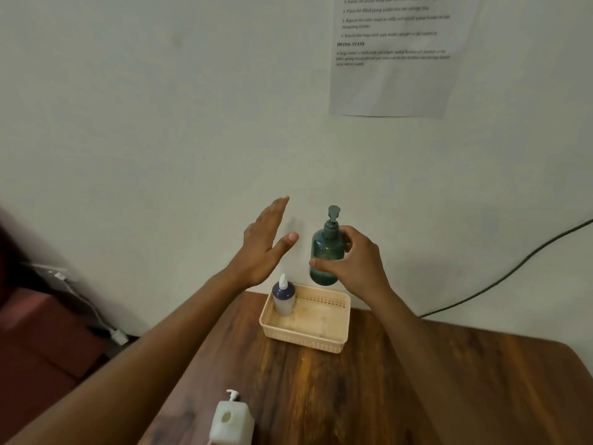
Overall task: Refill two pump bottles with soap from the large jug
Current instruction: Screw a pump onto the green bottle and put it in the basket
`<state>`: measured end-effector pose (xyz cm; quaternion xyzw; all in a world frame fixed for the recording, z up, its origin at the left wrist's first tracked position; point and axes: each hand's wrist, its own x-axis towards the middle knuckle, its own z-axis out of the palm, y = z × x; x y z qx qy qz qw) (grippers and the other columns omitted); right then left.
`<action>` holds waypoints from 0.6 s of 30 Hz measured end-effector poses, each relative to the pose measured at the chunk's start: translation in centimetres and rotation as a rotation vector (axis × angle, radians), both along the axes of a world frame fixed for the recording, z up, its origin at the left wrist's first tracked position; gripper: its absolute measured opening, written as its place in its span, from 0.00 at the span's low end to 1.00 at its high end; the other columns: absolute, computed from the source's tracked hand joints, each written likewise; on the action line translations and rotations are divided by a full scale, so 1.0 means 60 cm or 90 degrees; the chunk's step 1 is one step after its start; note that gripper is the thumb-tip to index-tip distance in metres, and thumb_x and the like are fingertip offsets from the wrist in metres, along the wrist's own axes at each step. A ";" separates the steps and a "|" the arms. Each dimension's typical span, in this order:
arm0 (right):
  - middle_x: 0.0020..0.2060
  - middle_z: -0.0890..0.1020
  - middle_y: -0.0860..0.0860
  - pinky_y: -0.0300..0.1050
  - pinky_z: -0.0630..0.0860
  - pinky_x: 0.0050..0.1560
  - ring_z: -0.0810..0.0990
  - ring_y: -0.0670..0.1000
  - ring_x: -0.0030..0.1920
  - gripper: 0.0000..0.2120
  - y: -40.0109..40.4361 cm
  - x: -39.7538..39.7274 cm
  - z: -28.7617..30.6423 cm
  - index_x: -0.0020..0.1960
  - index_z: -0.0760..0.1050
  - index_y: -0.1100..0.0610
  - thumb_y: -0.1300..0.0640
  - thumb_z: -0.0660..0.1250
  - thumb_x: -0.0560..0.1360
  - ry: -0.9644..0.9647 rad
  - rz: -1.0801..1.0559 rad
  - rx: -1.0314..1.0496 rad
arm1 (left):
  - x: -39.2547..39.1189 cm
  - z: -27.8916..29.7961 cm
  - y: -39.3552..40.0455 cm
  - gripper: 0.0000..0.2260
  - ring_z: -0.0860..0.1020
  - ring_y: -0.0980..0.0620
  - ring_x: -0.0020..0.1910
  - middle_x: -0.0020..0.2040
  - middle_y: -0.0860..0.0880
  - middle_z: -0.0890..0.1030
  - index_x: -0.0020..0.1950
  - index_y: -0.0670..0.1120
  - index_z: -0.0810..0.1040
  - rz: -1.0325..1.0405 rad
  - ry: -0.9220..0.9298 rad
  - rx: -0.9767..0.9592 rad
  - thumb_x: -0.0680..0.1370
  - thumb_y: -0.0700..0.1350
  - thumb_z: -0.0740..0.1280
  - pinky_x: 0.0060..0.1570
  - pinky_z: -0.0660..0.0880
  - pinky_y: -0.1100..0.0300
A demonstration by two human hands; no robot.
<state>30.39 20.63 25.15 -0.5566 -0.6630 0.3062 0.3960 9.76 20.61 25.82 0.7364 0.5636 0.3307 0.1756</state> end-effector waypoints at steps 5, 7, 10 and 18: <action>0.63 0.78 0.48 0.42 0.74 0.60 0.74 0.45 0.56 0.34 0.054 -0.026 -0.086 0.66 0.72 0.50 0.52 0.82 0.65 -0.028 -0.022 -0.031 | -0.024 -0.069 0.036 0.33 0.51 0.49 0.84 0.85 0.53 0.50 0.84 0.57 0.48 0.024 0.009 -0.034 0.81 0.65 0.52 0.80 0.49 0.41; 0.61 0.79 0.48 0.44 0.76 0.61 0.77 0.47 0.56 0.34 0.073 -0.036 -0.124 0.65 0.73 0.50 0.52 0.83 0.63 -0.050 -0.034 -0.032 | -0.033 -0.099 0.048 0.36 0.51 0.49 0.84 0.85 0.53 0.50 0.84 0.56 0.48 0.028 0.012 -0.047 0.79 0.70 0.49 0.80 0.48 0.41; 0.58 0.81 0.48 0.45 0.78 0.60 0.80 0.49 0.56 0.32 0.101 -0.051 -0.181 0.63 0.75 0.51 0.52 0.83 0.62 -0.069 -0.046 -0.040 | -0.047 -0.147 0.070 0.40 0.50 0.49 0.84 0.85 0.53 0.50 0.84 0.57 0.48 0.037 0.011 -0.070 0.77 0.74 0.46 0.81 0.49 0.40; 0.58 0.78 0.49 0.39 0.75 0.55 0.79 0.50 0.54 0.32 0.161 -0.096 -0.330 0.62 0.77 0.53 0.55 0.84 0.61 -0.103 -0.059 -0.073 | -0.071 -0.230 0.090 0.35 0.49 0.51 0.84 0.85 0.53 0.49 0.84 0.56 0.47 0.064 0.026 -0.143 0.81 0.69 0.50 0.82 0.49 0.43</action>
